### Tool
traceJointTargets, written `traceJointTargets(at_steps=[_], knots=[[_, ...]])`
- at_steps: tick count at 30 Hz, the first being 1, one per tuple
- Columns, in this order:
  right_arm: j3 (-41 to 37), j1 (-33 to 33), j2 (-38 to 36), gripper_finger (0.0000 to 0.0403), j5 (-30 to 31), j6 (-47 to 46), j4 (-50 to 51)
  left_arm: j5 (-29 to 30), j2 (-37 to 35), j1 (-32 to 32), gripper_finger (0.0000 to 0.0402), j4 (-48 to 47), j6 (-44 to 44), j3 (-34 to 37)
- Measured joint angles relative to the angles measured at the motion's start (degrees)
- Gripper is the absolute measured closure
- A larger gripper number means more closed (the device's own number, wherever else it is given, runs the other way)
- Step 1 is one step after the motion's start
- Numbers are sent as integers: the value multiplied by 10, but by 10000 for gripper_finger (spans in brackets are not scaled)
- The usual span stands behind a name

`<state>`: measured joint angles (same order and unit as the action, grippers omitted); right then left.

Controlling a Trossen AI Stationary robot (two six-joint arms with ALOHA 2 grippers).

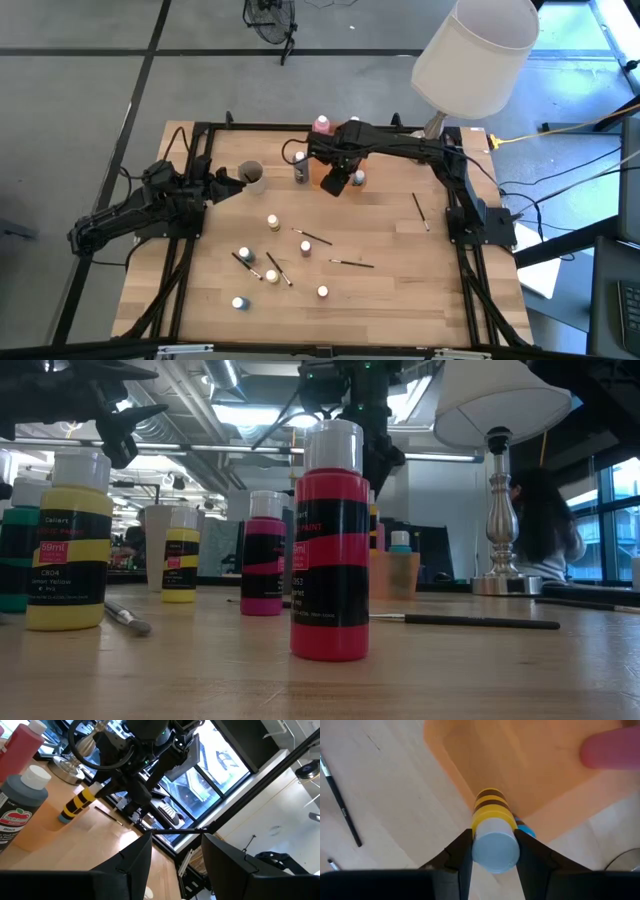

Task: Pick & Place Paint Supplies
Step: Put the small dark yellow paint bottle into the orange bin

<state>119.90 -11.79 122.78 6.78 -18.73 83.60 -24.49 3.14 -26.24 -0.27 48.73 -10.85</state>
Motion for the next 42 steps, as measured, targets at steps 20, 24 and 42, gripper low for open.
traceJointTargets(at_steps=[20, 24, 42], knots=[[0, -3, 15, 283, -8, 4, -15, 0, 0, 0, 233, 0, 0, 0], [0, -4, 18, 283, -8, 7, -19, 0, 0, 0, 233, 0, 0, 0], [0, -7, 46, 283, -36, 27, -24, -7, 0, 0, 233, 0, 15, 0]])
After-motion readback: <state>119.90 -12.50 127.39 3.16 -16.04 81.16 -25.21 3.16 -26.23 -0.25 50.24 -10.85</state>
